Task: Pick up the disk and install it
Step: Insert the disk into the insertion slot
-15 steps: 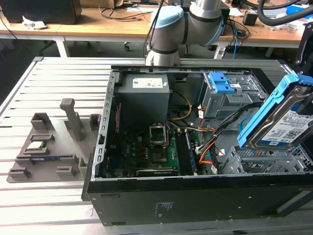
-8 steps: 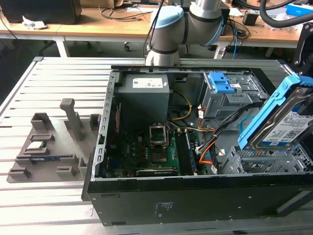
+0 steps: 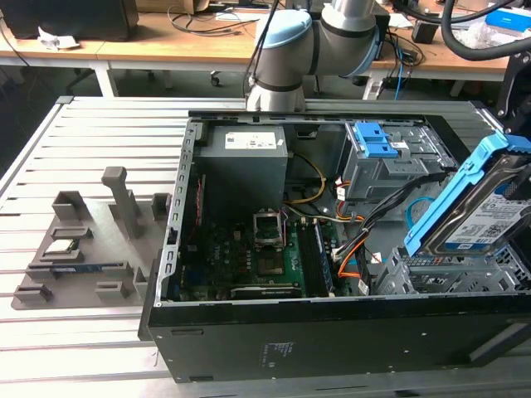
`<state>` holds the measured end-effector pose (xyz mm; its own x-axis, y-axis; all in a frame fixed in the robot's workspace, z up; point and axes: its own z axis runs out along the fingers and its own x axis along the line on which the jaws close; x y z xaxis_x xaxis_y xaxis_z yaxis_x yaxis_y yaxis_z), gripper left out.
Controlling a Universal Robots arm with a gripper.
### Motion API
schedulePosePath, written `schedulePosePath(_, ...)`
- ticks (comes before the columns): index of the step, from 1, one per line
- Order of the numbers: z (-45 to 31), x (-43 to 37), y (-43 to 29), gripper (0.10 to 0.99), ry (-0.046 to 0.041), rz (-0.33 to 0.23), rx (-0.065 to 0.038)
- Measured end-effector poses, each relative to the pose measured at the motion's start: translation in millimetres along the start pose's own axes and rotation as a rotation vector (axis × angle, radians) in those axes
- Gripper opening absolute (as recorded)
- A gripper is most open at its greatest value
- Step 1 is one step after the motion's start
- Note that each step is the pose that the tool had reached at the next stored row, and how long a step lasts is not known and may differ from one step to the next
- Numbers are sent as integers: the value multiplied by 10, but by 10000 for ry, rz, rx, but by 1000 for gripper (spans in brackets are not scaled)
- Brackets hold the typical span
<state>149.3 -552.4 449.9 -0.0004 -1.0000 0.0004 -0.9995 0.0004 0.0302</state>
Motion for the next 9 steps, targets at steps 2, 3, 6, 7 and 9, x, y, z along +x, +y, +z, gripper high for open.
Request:
schedulePosePath(2, 22, -4, -8, 365, -1, 146, 0)
schedulePosePath(3, 27, -5, -14, 365, 4, 209, 0)
schedulePosePath(6, 89, -5, -22, 365, 64, 231, 1)
schedulePosePath(7, 107, -5, -22, 365, 65, 230, 1)
schedulePosePath(9, 136, -5, -23, 365, 66, 230, 1)
